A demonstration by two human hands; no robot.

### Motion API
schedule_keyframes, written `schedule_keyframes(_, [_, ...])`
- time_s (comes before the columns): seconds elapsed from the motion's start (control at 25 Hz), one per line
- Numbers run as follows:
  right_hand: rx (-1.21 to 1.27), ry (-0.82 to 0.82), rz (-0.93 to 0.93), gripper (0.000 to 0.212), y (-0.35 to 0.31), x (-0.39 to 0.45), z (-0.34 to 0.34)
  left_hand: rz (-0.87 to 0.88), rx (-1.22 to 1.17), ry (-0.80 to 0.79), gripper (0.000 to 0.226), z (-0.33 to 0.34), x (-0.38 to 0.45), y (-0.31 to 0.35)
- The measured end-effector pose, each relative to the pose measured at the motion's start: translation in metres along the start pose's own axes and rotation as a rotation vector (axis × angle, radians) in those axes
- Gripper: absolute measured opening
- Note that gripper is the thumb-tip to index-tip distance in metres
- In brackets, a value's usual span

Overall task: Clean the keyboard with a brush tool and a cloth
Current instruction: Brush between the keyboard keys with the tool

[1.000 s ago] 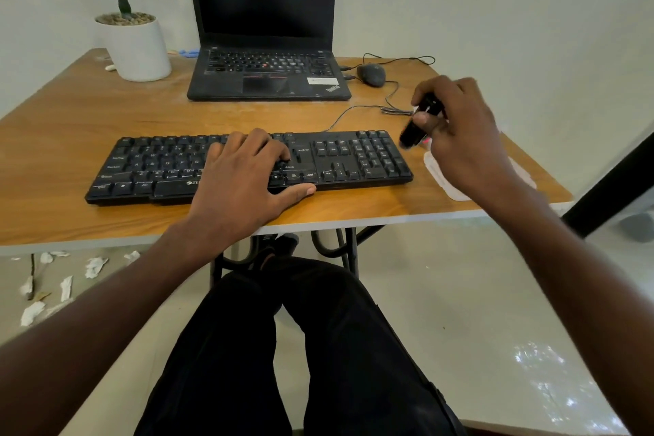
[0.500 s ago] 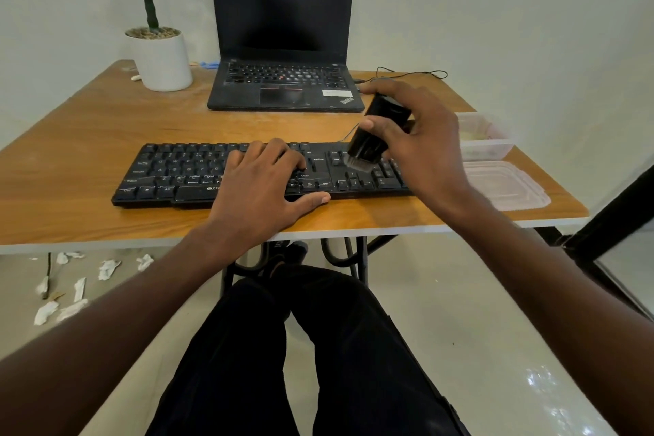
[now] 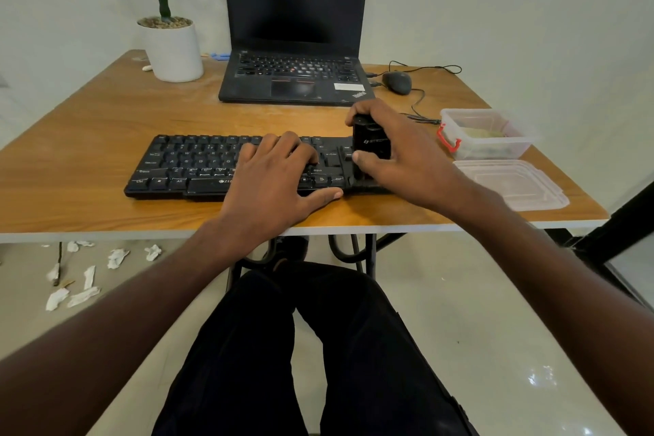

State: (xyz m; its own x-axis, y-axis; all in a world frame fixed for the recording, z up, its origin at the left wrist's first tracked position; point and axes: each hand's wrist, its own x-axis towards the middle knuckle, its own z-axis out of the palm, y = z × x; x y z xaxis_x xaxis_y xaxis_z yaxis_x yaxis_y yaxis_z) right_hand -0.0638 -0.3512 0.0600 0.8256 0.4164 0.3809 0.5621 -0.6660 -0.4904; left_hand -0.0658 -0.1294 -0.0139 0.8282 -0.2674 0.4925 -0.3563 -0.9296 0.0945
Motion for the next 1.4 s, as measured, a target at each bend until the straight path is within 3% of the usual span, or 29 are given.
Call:
schedule_keyframes(0.12, [-0.04,0.14,0.028,0.046,0.003,-0.004,0.003,-0.007,0.001,-0.008,0.069,0.0,0.0,0.0])
schedule_keyframes(0.24, [0.124,0.056,-0.006,0.043,0.0,-0.009,0.006,-0.007,0.004,-0.01,0.069,0.0,0.001,0.001])
schedule_keyframes(0.68, [0.048,0.15,-0.048,0.043,0.001,-0.011,0.01,-0.01,0.019,-0.008,0.07,-0.001,0.001,0.001])
schedule_keyframes(0.8, [0.054,0.16,0.042,0.042,0.01,-0.01,0.009,-0.012,0.02,-0.016,0.07,-0.001,0.001,0.002])
schedule_keyframes(0.88, [0.217,0.199,0.095,0.039,0.011,-0.009,0.006,-0.012,0.017,-0.017,0.07,-0.002,0.001,0.002])
schedule_keyframes(0.96, [0.321,0.139,0.05,0.038,0.008,-0.009,0.006,-0.015,0.016,-0.019,0.07,-0.002,0.0,0.001])
schedule_keyframes(1.04, [0.132,0.083,0.023,0.041,0.008,-0.009,0.008,-0.014,0.015,-0.017,0.07,-0.001,0.001,0.002])
schedule_keyframes(1.12, [-0.047,0.135,0.065,0.042,0.011,-0.006,0.007,-0.015,0.01,-0.02,0.07,-0.002,0.001,0.003])
schedule_keyframes(1.28, [0.19,0.125,0.0,0.037,0.012,-0.015,0.009,-0.018,0.022,-0.022,0.07,-0.004,0.0,0.003])
schedule_keyframes(1.4, [-0.014,0.182,0.067,0.037,0.014,-0.013,0.007,-0.017,0.02,-0.023,0.069,-0.003,0.001,0.003])
